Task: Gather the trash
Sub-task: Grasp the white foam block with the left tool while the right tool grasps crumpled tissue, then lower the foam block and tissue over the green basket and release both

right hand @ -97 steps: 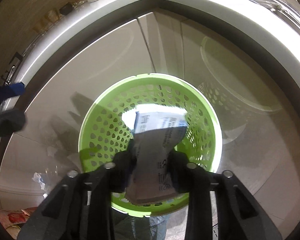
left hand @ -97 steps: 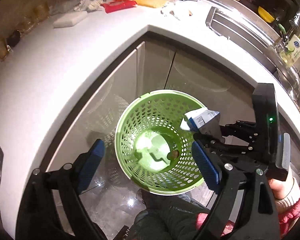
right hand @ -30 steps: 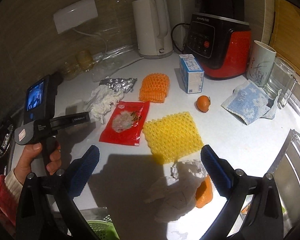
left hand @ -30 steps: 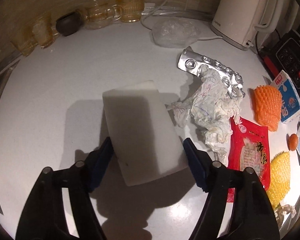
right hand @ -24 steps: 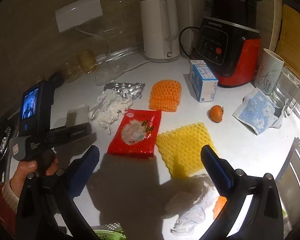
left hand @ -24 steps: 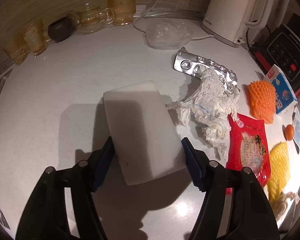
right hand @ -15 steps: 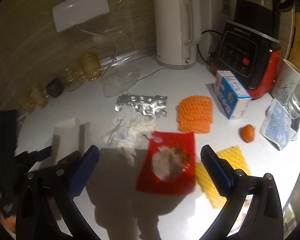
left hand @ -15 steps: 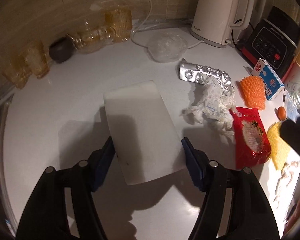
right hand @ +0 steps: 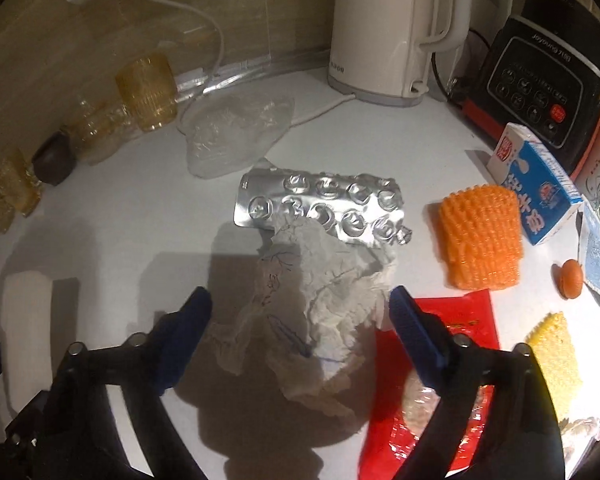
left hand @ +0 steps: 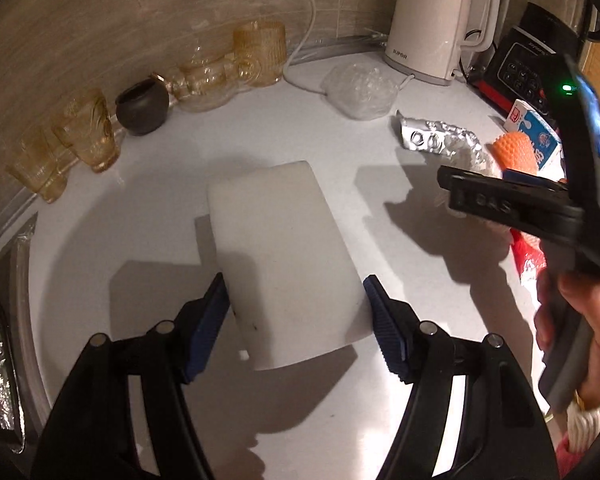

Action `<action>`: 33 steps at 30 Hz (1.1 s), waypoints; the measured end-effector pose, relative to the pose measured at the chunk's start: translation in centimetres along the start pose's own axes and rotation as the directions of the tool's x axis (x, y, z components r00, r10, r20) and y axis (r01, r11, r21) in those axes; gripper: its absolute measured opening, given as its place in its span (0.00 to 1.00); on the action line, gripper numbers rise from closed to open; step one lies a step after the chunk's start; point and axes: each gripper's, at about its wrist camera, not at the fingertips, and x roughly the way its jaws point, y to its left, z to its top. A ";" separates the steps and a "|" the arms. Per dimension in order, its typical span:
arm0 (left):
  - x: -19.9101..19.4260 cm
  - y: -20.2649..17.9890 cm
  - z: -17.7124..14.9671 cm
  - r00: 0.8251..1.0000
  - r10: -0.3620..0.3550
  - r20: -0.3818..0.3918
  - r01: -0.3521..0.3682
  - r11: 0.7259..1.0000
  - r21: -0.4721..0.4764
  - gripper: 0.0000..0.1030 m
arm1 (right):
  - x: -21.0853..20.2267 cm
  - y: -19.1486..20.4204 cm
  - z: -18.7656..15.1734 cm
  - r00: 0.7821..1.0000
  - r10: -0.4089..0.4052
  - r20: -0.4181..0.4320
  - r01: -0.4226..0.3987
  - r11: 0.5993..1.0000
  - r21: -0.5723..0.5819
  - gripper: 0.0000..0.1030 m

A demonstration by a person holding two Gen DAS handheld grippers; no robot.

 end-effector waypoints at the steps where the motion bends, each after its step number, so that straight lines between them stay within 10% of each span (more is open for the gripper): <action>1: 0.1 0.2 0.0 1.000 -0.005 -0.003 0.005 1.000 -0.001 0.64 | 0.4 0.2 0.0 1.000 -0.001 -0.011 0.001 1.000 -0.001 0.68; 8: 0.2 1.1 0.1 1.000 -0.026 0.007 0.026 1.000 0.004 0.64 | 1.3 1.1 0.4 0.999 -0.019 -0.037 0.018 0.999 -0.027 0.22; 21: -3.6 0.0 -0.3 0.997 -0.057 0.050 0.054 0.997 0.054 0.64 | -5.8 1.6 -1.0 1.000 0.021 0.022 -0.020 0.999 -0.026 0.22; 33: -12.5 -6.9 -6.0 0.987 -0.128 0.094 0.117 0.986 0.118 0.64 | -19.1 -3.3 -10.5 0.996 0.028 0.083 -0.027 0.999 -0.018 0.22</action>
